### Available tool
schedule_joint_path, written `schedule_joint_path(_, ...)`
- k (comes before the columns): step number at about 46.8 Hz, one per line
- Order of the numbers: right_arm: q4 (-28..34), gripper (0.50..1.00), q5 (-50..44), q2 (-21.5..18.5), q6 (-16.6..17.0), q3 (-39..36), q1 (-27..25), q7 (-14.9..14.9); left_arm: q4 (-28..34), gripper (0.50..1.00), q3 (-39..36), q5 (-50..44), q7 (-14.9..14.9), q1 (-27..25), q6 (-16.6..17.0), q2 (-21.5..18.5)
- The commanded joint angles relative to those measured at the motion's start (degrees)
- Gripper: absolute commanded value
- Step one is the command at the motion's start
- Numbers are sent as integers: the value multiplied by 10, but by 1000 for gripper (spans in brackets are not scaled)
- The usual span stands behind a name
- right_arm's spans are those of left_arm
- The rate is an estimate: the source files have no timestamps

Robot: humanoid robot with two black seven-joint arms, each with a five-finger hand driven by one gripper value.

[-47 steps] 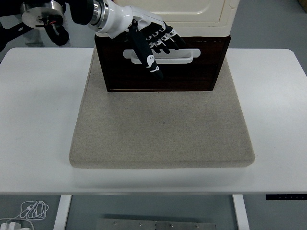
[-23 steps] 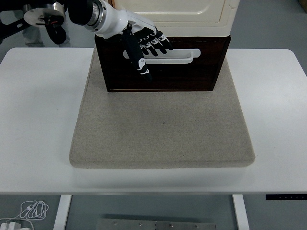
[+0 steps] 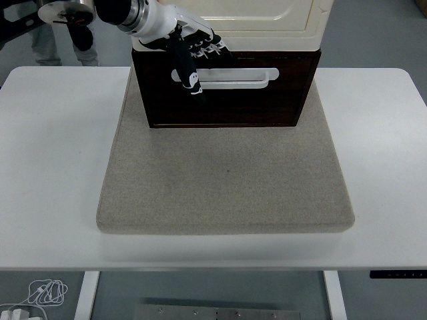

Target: Open the drawer under the combination cabinet

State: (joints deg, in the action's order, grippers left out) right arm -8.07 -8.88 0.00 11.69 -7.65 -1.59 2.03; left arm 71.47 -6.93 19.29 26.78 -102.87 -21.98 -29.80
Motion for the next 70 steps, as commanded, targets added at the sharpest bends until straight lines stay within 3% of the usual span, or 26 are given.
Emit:
schedule_joint_path(1,0,926,0,0,0,0,0,1,0,1000,0,8,0,-1,0,1)
schedule_joint_path(14,0,926,0,0,0,0,0,0,-1,1000,-1,15,2,1,-1,4)
schedule_joint_path(39,0,926,0,0,0,0,0,1,-40,1000,-2,15,1,6,2,56)
schedule_joint_path(70,0,926,0,0,0,0,0,0,-48,1000,-21,15,0,9,6,74)
